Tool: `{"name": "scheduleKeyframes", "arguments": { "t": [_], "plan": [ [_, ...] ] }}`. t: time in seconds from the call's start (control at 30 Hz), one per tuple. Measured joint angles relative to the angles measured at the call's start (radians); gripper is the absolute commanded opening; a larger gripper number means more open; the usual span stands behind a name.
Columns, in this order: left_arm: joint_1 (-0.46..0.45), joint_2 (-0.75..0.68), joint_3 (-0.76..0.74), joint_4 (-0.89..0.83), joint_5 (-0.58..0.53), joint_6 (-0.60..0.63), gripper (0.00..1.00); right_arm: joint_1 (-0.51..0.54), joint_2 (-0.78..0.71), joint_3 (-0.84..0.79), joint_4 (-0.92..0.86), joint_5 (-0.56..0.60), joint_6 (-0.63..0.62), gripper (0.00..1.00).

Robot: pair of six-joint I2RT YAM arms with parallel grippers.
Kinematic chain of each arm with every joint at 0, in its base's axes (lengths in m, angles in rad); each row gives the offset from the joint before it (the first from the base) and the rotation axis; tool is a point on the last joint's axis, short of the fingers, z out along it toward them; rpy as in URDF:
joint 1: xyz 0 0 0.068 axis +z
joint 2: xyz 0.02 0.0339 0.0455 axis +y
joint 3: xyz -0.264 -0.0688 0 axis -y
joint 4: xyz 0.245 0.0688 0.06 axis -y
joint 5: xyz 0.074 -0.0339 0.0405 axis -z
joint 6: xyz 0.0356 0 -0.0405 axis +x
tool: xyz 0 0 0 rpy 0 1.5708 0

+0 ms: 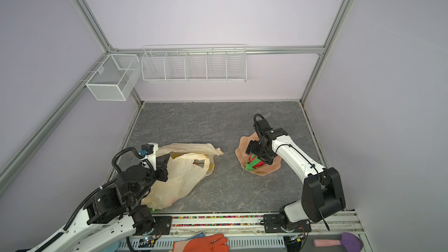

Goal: Place the fruits into the plastic bag

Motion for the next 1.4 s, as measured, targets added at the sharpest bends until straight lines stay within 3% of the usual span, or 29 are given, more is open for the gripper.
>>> {"name": "scheduleKeyframes", "arguments": {
  "t": [0.8,1.07,1.17,1.4],
  "plan": [
    [0.000,-0.013,0.000,-0.001,-0.004,-0.007,0.00,-0.046,0.130,0.017,0.124,0.102,0.004,0.89],
    [0.000,-0.013,0.000,-0.001,-0.005,-0.007,0.00,-0.048,0.148,0.010,0.167,0.105,-0.018,0.99],
    [0.000,-0.014,0.000,-0.001,-0.007,-0.007,0.00,-0.048,0.148,0.002,0.174,0.112,-0.031,0.85],
    [0.000,-0.019,0.000,-0.002,-0.012,-0.007,0.00,-0.047,0.125,-0.006,0.170,0.135,-0.047,0.70]
  ]
}}
